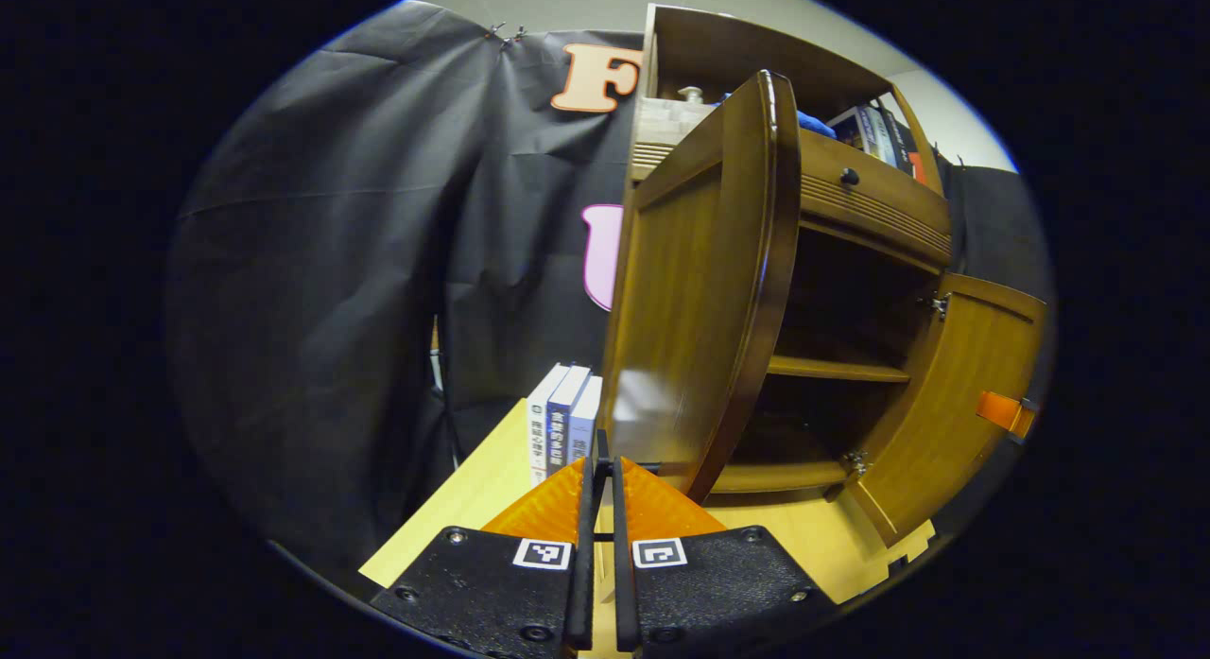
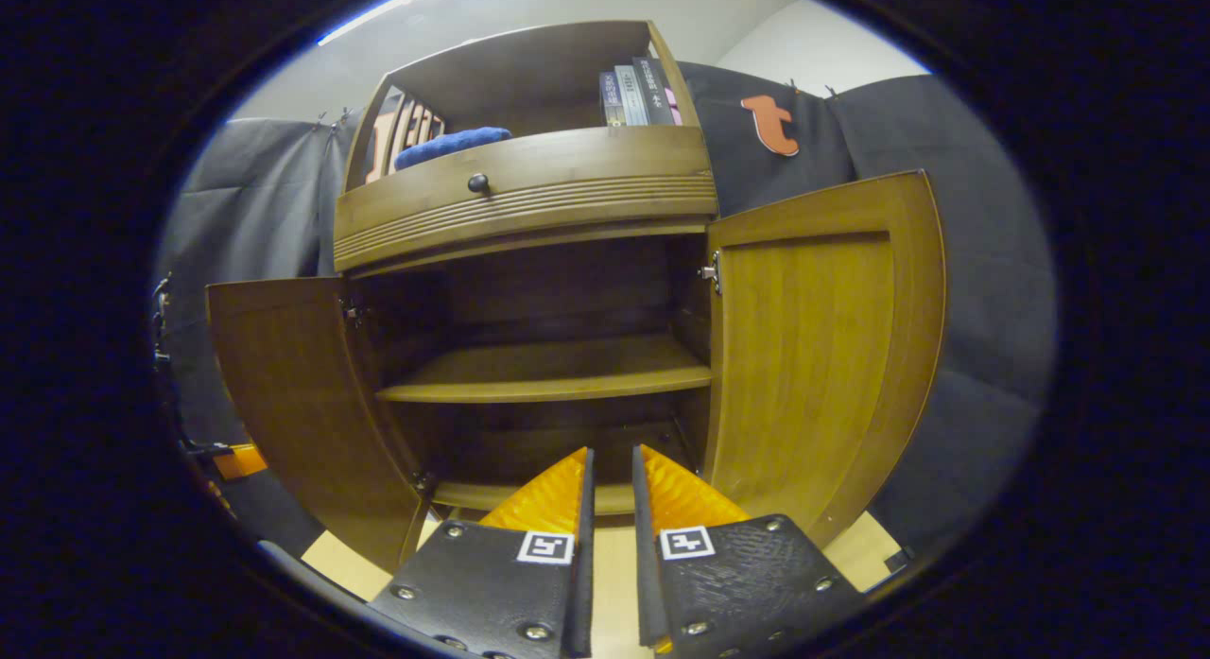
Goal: Open the right door of the double-door shoe cabinet with the right hand, and open the left door with the left hand.
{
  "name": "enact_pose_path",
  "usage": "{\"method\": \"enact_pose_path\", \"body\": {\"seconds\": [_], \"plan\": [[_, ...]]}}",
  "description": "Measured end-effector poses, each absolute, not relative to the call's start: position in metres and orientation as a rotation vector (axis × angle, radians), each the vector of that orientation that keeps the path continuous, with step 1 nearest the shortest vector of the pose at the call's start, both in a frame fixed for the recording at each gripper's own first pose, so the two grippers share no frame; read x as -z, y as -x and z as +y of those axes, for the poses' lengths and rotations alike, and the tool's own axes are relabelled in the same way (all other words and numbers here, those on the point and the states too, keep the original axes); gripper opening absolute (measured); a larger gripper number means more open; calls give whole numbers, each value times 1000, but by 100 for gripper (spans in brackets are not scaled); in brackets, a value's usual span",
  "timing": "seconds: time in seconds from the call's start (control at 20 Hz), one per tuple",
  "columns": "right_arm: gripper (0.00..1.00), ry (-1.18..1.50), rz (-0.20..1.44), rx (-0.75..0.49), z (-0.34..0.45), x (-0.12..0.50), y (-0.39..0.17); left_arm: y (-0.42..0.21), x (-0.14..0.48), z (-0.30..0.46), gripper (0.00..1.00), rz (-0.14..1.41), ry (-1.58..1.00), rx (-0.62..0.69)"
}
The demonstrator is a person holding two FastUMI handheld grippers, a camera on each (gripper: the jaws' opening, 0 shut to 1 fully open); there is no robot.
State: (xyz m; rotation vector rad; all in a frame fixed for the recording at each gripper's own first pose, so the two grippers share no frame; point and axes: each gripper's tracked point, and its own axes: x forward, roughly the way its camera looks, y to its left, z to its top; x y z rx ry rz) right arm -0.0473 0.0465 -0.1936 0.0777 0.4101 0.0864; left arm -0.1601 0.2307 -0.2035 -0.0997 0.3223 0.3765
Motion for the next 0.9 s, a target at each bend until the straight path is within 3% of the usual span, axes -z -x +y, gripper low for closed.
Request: {"method": "enact_pose_path", "body": {"seconds": [0.05,0.1,0.15,0.45,0.9], "plan": [[19,-80,412,-83,44,194,48,161,204,243,12,327,98,-411],[19,-84,413,-81,44,194,47,163,205,247,5,326,111,-403],[19,-87,415,-79,43,194,47,163,203,246,3,320,117,-388],[19,-92,420,-60,38,197,49,166,190,246,4,342,69,-356],[19,-96,419,-59,40,195,46,165,95,275,1,181,20,-456]]}}
